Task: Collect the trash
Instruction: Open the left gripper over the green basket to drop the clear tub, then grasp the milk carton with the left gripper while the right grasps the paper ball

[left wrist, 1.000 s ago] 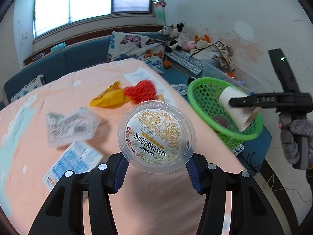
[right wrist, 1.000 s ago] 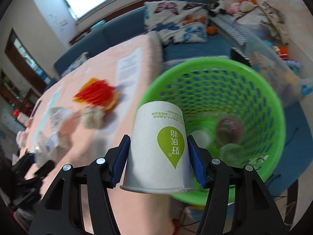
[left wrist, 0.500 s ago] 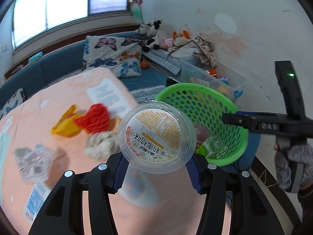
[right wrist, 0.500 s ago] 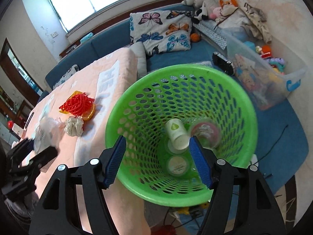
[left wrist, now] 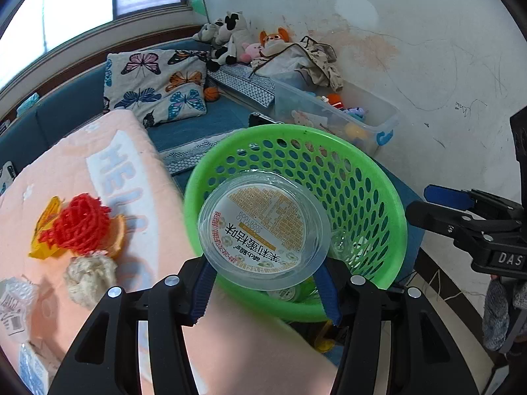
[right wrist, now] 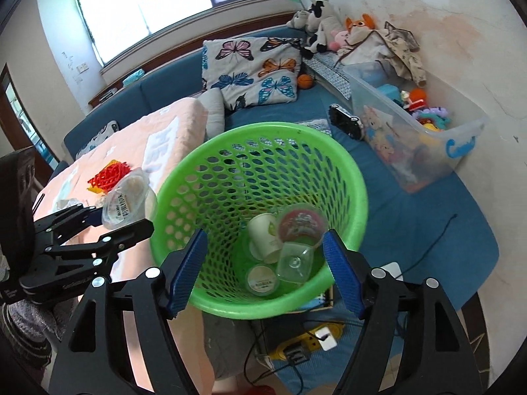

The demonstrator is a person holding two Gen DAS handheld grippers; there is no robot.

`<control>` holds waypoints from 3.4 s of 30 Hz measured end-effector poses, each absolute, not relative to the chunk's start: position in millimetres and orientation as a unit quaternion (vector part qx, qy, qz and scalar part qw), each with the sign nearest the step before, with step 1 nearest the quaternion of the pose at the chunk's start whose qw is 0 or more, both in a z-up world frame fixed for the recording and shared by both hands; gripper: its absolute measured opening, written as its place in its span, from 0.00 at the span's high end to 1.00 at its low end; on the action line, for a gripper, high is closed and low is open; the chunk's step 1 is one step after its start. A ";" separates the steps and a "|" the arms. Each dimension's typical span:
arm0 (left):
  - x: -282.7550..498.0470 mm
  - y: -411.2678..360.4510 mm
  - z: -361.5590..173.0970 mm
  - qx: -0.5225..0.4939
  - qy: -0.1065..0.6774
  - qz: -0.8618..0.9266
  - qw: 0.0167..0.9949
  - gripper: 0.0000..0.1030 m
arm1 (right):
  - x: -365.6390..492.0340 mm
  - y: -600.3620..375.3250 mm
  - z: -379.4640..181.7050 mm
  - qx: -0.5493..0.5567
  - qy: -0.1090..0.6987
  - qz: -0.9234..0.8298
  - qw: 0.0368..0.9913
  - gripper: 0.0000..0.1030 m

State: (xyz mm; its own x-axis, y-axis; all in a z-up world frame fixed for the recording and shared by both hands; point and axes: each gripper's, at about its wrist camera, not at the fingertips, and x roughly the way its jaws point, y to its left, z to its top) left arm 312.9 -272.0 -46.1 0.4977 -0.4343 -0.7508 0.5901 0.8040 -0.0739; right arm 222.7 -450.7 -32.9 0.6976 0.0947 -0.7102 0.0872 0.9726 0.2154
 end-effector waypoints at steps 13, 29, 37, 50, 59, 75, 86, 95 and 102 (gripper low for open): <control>301.2 -257.2 -40.4 0.089 0.383 -0.302 0.868 0.35 | 215.5 -442.6 -32.5 0.110 0.380 0.007 0.918 0.23; 270.0 -162.3 -16.6 0.058 0.357 -0.257 0.896 0.35 | 217.9 -392.0 -8.2 0.071 0.354 0.048 0.931 0.17; 262.2 -128.1 -12.0 0.046 0.349 -0.238 0.905 0.35 | 224.6 -380.9 -1.6 0.055 0.341 0.060 0.936 0.15; 259.7 -68.0 -24.1 0.044 0.363 -0.173 0.914 0.35 | 266.6 -355.3 -10.9 0.028 0.352 0.130 0.926 0.11; 250.3 -25.0 -36.8 0.055 0.378 -0.132 0.915 0.30 | 288.1 -312.8 -22.0 0.014 0.368 0.175 0.913 0.08; 277.7 0.4 -53.3 0.133 0.403 -0.157 0.892 0.22 | 315.4 -234.7 -44.9 -0.026 0.412 0.230 0.881 0.08; 285.7 -1.2 -66.6 0.157 0.421 -0.192 0.873 0.22 | 346.9 -194.9 -73.5 -0.044 0.435 0.223 0.871 0.09; 292.2 -4.3 -76.1 0.163 0.431 -0.199 0.865 0.22 | 365.5 -178.6 -93.0 -0.056 0.444 0.202 0.871 0.17; 293.8 -7.3 -79.3 0.171 0.430 -0.189 0.866 0.28 | 360.8 -176.7 -96.3 -0.062 0.443 0.202 0.871 0.39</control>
